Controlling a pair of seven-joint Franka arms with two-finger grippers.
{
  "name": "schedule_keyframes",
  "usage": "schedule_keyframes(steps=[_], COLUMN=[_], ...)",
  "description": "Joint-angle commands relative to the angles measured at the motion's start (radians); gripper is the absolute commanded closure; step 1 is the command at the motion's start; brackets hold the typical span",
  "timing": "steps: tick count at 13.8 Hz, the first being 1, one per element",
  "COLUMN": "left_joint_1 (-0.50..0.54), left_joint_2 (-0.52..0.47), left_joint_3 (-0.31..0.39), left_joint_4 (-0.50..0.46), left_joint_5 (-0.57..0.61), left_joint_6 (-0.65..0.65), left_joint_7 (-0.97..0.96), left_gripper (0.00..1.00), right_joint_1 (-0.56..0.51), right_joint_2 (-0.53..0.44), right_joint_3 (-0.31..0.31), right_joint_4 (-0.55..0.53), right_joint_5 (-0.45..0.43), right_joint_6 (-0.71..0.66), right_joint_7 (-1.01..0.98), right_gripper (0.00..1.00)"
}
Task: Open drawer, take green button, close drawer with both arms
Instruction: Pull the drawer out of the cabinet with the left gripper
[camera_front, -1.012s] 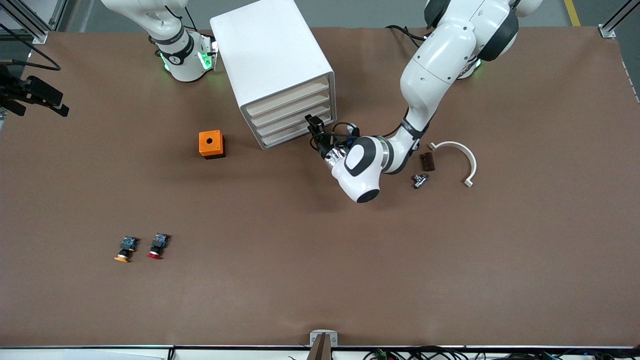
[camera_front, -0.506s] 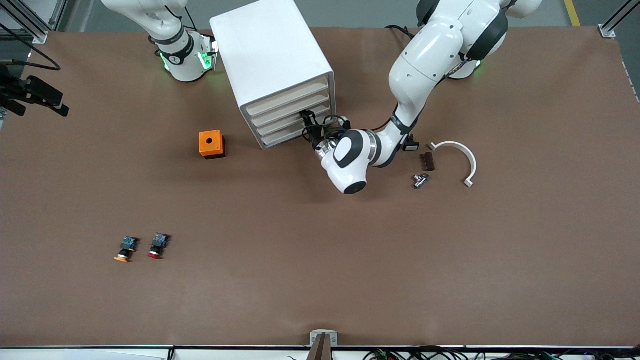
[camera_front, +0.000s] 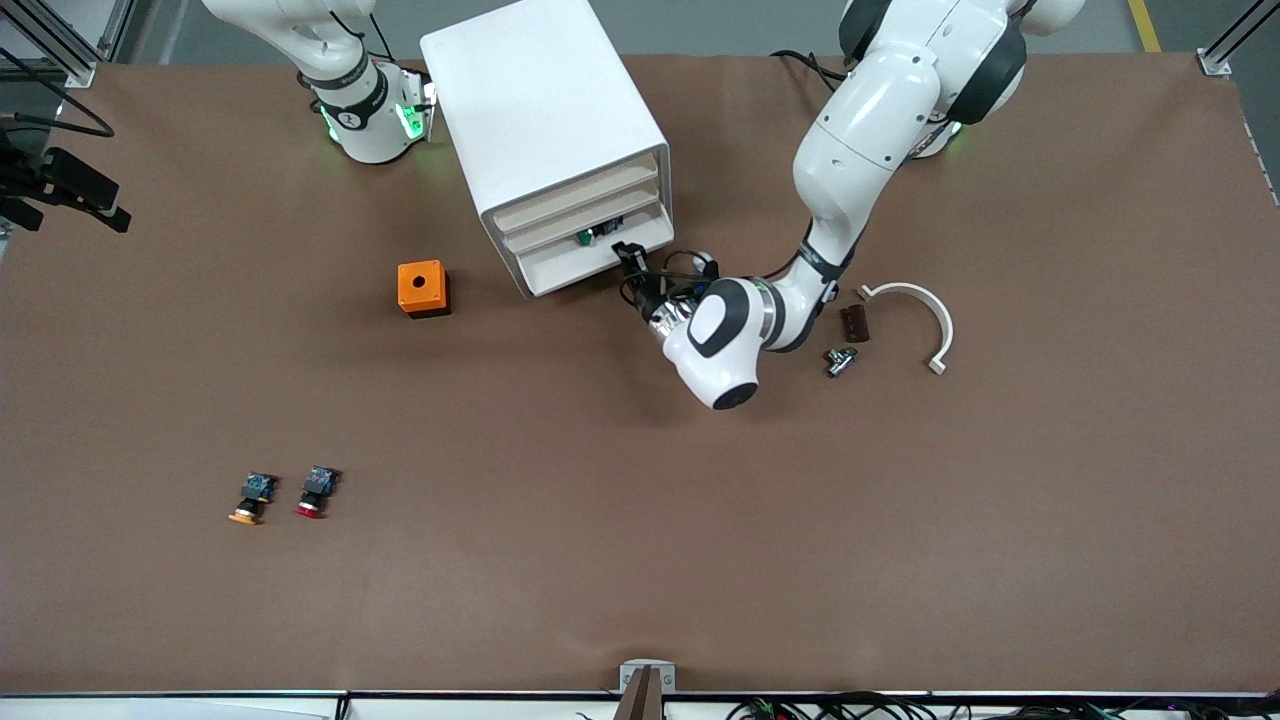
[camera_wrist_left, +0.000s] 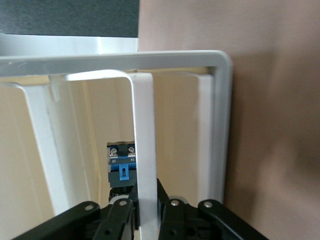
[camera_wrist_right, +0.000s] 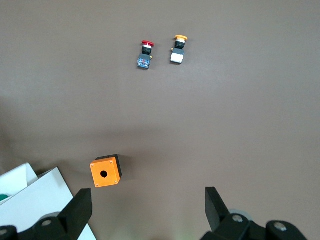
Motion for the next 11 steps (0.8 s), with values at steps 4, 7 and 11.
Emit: schedule_keyframes(steps=[4,7,11], left_joint_1=[0.016,0.018,0.035], left_joint_2=[0.017,0.02,-0.001], left_joint_3=[0.092,0.091,0.106], left_joint_4=[0.041,0.039,0.042], left_joint_5=[-0.016,-0.019,-0.011], left_joint_6=[0.086,0.099,0.097], left_joint_7=[0.15,0.179,0.173], left_gripper=[0.84,0.28,0.09], right_joint_1=[0.014,0.005,0.066], right_joint_2=[0.25,0.29,0.288], right_joint_3=[0.008,0.005,0.011], right_joint_4=[0.107,0.127,0.099], right_joint_5=[-0.024,-0.02,0.041], right_joint_6=[0.018,0.017,0.024], right_joint_7=[-0.011,-0.022,0.241], right_gripper=[0.0,0.01,0.0])
